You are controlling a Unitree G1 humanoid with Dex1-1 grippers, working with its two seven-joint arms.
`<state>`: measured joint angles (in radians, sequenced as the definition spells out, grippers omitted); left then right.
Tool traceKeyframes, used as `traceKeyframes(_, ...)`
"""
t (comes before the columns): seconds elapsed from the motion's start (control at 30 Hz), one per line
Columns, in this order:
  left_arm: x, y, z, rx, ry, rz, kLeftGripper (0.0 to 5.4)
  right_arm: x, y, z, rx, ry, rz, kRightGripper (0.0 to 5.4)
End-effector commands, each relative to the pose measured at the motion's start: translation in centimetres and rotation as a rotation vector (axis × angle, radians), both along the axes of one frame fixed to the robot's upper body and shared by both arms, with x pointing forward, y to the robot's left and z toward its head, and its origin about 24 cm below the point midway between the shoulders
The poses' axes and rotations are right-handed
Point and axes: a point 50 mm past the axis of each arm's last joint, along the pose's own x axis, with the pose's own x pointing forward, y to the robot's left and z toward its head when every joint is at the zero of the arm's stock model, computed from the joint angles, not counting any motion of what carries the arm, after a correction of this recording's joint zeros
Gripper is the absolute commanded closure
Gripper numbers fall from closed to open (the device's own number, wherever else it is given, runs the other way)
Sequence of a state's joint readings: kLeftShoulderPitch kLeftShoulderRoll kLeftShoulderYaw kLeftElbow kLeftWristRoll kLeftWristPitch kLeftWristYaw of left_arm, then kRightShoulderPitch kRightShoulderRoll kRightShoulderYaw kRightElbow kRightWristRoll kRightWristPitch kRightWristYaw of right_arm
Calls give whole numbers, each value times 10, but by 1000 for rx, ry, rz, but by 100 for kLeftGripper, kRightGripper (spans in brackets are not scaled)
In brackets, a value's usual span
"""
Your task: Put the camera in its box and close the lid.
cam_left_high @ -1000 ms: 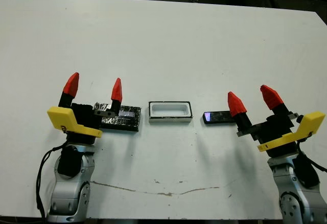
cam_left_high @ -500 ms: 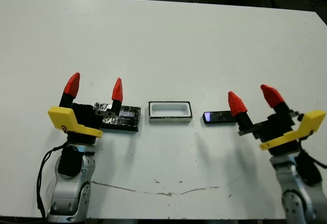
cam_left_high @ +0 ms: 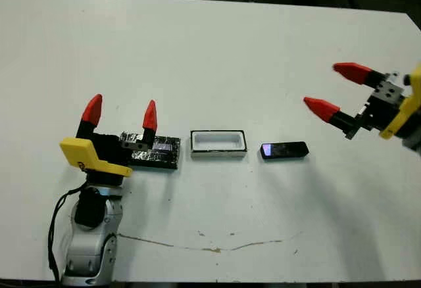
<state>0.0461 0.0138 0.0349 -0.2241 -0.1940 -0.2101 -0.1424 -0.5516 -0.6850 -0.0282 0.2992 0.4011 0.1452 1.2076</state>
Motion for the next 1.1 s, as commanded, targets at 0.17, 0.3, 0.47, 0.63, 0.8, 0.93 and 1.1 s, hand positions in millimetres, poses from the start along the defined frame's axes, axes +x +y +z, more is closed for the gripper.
traceKeyframes(0.17, -3, 2, -6, -1, 25, 13, 0, 13, 1, -3, -247, 149, 246, 0)
traceKeyframes(0.3, -3, 3, -7, 15, 23, 23, 0, 17, 6, -9, -364, 204, 293, 0)
traceKeyframes(0.47, -3, 2, -7, -7, 29, 13, 0, 21, 15, -19, -457, 331, 312, 0)
traceKeyframes(0.63, -4, 2, -7, 30, 34, 31, 0, 23, 24, -30, -508, 374, 322, 0)
traceKeyframes(0.8, -4, 2, -7, 16, 37, 13, 0, 24, 30, -34, -532, 392, 313, 0)
traceKeyframes(0.93, -4, 1, -7, -6, 39, -8, 0, 23, 31, -38, -516, 385, 311, 0)
traceKeyframes(1.1, -3, 1, -8, -17, 36, -20, 0, 20, 30, -45, -473, 393, 306, 0)
